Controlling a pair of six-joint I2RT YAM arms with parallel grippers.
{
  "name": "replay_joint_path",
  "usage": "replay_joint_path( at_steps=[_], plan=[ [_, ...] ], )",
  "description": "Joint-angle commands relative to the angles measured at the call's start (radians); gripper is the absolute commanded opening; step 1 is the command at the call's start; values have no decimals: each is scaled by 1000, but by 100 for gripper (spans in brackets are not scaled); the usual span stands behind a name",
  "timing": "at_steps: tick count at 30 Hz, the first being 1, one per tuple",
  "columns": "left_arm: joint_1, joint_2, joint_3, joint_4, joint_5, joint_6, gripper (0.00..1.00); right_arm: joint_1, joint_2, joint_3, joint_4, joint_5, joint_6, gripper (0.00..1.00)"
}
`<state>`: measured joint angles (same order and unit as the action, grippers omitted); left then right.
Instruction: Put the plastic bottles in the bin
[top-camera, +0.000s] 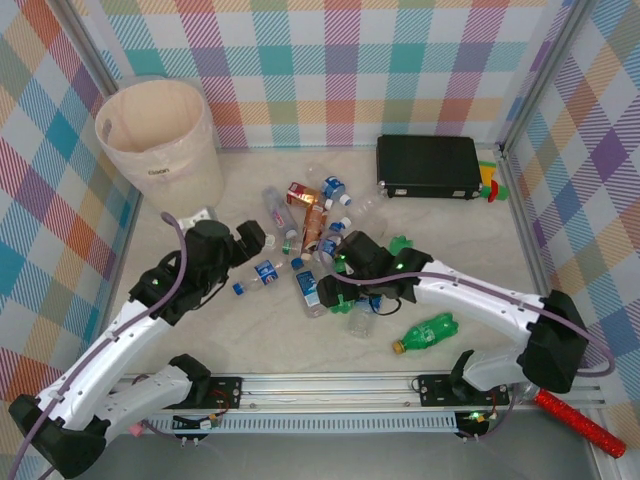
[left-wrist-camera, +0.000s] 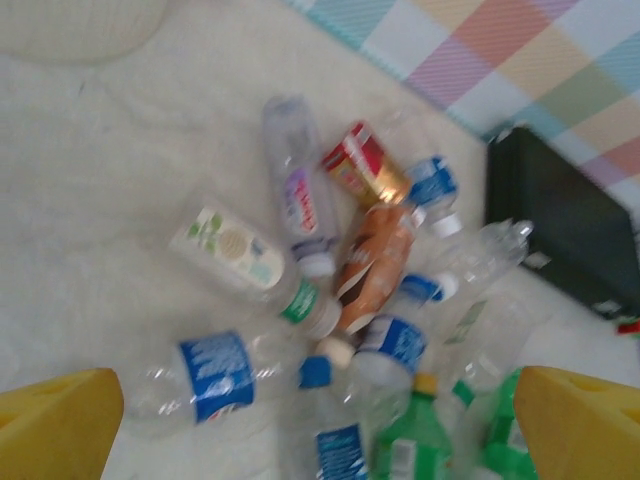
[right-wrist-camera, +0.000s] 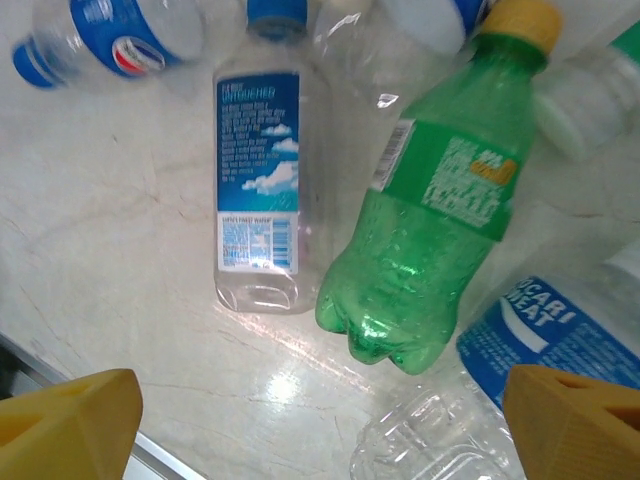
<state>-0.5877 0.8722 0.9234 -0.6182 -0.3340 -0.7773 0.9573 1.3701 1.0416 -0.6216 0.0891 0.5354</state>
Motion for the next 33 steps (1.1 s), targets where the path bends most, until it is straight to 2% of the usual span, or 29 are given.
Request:
replay_joint_path(
  at_steps=[1, 6, 10, 15, 21, 26, 33],
  plan=[
    [-15, -44, -42, -35, -32, -42, 100, 33, 46, -11, 37, -4, -3, 91],
    [-16, -107, -91, -74, -35, -54, 100, 76, 172, 23, 113, 18, -9, 86],
    [-17, -155, -119, -79, 9, -33, 100, 76, 263, 53, 153, 22, -4, 84],
    [-17, -196, -150, -89, 33, -4, 100, 77, 352, 130, 126, 60, -3, 80],
    [-17, -233, -162, -99, 29, 7, 100, 107, 349, 213, 57, 147, 3, 81],
    [-17, -263, -167, -116, -6, 17, 100, 134, 357, 239, 47, 161, 43, 81],
    [-17, -287, -135, -168, -46, 30, 100, 181, 437, 341, -14, 209, 87, 81]
  ],
)
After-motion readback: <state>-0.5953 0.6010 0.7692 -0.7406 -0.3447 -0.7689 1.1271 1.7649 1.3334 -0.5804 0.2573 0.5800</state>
